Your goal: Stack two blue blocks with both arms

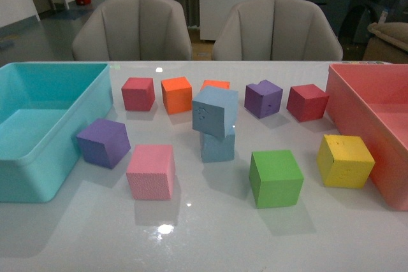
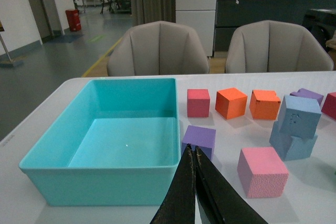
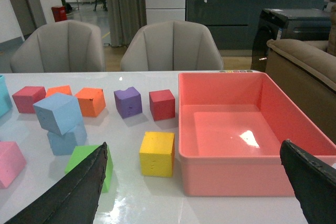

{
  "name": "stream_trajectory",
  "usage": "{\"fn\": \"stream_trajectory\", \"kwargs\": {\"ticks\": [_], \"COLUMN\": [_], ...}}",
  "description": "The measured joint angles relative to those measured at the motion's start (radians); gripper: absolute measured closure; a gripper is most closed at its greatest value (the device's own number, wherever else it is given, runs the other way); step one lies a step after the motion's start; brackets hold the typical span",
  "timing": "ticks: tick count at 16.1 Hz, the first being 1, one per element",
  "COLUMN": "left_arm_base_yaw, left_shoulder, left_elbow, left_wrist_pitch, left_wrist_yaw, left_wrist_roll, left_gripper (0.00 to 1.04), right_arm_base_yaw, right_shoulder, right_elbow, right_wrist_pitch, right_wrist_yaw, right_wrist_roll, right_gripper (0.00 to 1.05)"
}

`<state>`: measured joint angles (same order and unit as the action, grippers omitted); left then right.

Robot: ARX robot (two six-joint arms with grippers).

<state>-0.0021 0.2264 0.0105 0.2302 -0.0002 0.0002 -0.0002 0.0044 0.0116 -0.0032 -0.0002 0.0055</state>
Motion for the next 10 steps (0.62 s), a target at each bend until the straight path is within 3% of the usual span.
{"fn": "stream_trajectory", "kwargs": {"ticks": [4,5,6,10], "left_arm_base_yaw": [0.000,0.000,0.000,0.001], "left_shoulder": [-0.064,-0.152,-0.211,-0.217], "left_elbow": [0.000,0.001,0.001,0.001], "left_wrist_pitch": [-0.069,-0.208,-0.241,-0.230], "left_wrist_yaw": [0.000,0.001,0.000,0.000], "left_wrist_roll": [0.000,0.000,0.000,0.000], "left_gripper": [1.03,1.03,1.03,1.03], "right_arm_base_yaw": [0.000,0.000,0.000,0.000], "right_shoulder": [0.000,0.000,0.000,0.000], "right_elbow": [0.000,0.000,0.000,0.000], "right_wrist_pitch": [0.000,0.000,0.000,-0.001], "right_wrist_yaw": [0.000,0.000,0.000,0.000], "right_wrist_roll": [0.000,0.000,0.000,0.000], "right_gripper": [0.06,0.06,0.06,0.06]}}
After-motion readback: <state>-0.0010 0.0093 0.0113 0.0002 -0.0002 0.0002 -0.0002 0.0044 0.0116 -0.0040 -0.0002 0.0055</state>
